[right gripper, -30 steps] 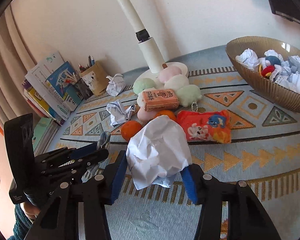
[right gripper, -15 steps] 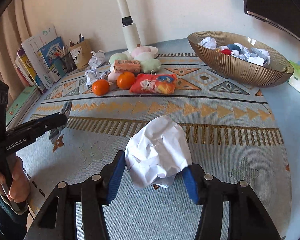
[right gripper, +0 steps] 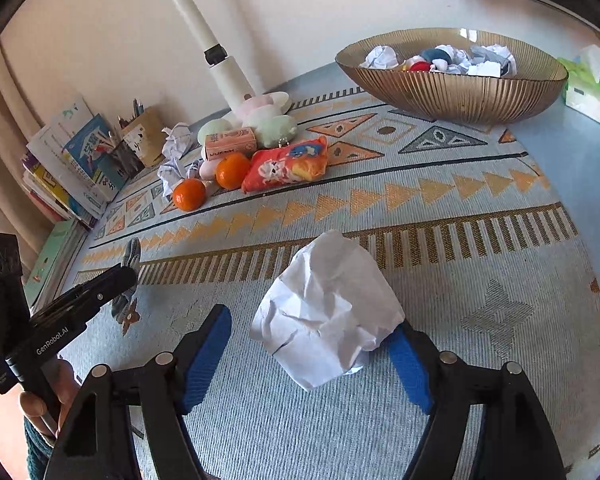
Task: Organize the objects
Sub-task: 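Carry the cloth and paper ball over the brown bowl and open both tools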
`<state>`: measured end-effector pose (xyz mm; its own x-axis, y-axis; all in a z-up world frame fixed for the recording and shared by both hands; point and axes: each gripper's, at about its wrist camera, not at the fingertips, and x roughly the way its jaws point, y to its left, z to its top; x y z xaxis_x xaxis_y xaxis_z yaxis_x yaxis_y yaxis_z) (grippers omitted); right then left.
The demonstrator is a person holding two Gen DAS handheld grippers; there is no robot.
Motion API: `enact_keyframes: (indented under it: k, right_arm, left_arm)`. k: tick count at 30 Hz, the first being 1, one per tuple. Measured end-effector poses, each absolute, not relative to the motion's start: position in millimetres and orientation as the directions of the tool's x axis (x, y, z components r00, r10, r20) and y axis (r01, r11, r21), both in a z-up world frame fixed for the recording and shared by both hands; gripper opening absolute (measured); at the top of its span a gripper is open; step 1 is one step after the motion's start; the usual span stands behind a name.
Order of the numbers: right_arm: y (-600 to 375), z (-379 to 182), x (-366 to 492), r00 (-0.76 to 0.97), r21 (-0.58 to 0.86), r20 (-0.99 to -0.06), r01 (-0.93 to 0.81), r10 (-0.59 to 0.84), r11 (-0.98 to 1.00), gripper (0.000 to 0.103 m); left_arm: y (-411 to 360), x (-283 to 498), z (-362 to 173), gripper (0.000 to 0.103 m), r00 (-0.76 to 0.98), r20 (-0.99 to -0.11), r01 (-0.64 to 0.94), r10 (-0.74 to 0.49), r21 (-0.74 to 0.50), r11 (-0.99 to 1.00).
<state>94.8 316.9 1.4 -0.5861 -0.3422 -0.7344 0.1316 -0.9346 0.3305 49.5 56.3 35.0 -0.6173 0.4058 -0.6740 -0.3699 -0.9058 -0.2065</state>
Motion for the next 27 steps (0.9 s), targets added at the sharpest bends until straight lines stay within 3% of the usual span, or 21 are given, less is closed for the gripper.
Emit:
enact_keyframes:
  k: [1,2,9,15,19,27]
  right_arm:
    - [315.9,0.8,95.0,-0.585,0.325,-0.736,0.136,-0.341,-0.936,0.055]
    - [315.5,0.5,95.8,-0.585,0.32,-0.737,0.139,-0.339,-0.937,0.053]
    - [335.4,44.3,100.8,-0.663,0.306,-0.673,0.153,-0.327,-0.94,0.052]
    - [374.3,136.2,90.2,-0.847,0.228,-0.502,0.064,-0.174,-0.972,0.052]
    - [406.2,166.2,69.2,-0.902,0.23,-0.427,-0.04,-0.064,-0.972,0.052]
    - [453.2,144.2,0.2,-0.884,0.263,-0.465,-0.19,0.049,-0.946,0.052]
  left_arm:
    - [55.7,49.4,34.9,0.023,-0.618,-0.674,-0.366,0.405,-0.209,-0.907]
    - [55.1,49.2,34.9,0.023,-0.619,-0.674,-0.364,0.404,-0.21,-0.908]
    - [66.9,47.4,42.9,0.023,-0.606,-0.694,-0.374,0.39,-0.185,-0.909]
    - [124.9,30.1,122.7,0.023,-0.639,-0.589,-0.51,0.495,-0.158,-0.846]
    - [183.8,7.3,155.7,0.023,-0.637,-0.533,-0.607,0.557,-0.099,-0.789]
    - [274.7,-51.9,141.1,0.024,-0.607,-0.544,-0.675,0.579,-0.031,-0.737]
